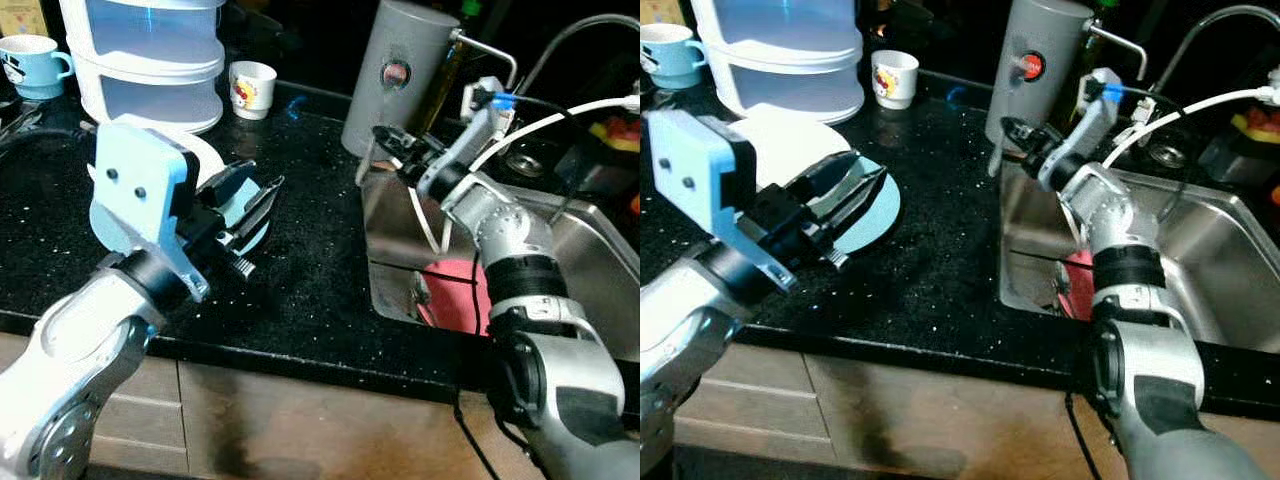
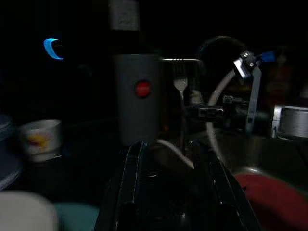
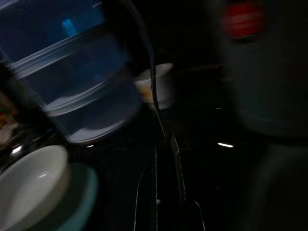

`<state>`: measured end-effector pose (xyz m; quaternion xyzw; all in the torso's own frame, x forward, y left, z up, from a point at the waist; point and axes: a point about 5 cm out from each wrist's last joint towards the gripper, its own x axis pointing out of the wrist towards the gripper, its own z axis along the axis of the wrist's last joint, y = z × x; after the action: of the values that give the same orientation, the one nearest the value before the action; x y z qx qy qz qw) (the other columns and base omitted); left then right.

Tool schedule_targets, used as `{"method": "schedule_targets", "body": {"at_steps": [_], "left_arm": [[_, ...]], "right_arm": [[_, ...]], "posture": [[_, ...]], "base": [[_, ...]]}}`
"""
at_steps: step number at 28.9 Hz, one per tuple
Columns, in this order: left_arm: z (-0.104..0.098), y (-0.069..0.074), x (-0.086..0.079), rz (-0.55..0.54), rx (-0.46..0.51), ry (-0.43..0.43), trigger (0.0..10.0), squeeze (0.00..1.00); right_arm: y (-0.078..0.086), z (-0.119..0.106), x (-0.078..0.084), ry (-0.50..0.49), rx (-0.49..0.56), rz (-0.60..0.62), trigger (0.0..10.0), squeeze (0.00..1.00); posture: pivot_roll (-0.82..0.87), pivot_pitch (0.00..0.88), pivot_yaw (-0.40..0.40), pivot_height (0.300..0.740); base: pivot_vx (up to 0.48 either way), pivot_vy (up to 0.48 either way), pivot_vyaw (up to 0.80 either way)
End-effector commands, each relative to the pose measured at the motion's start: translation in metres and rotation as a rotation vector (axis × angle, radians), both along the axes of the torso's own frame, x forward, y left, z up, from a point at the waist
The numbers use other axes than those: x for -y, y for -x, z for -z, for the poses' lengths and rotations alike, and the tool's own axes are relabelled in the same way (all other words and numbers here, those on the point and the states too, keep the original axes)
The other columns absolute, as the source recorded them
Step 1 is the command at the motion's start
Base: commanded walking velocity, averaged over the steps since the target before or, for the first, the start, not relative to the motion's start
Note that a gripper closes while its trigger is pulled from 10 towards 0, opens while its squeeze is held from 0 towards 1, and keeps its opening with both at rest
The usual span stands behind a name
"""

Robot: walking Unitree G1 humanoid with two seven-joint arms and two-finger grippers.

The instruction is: Kitchen organization

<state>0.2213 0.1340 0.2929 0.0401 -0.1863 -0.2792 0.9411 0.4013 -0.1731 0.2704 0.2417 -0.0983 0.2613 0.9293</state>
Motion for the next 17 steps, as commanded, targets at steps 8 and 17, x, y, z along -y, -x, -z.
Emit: {"method": "schedule_targets", "body": {"at_steps": [8,17], "left_arm": [[-0.003,-0.006,-0.006,-0.032,0.014,0.012,10.0,0.00],[-0.002,-0.009,-0.006,-0.038,0.009,0.011,10.0,0.00]], "right_arm": [[0.008,0.008,0.032,0.071,-0.007,0.122,0.0,0.00],[0.009,0.025,0.020,0.444,-0.018,0.191,0.0,0.00]], "posture": [[0.16,0.000,-0.110,0.740],[0.15,0.000,-0.100,0.740]], "base": [[0.000,0.000,-0.80],[0.000,0.000,-0.80]]}}
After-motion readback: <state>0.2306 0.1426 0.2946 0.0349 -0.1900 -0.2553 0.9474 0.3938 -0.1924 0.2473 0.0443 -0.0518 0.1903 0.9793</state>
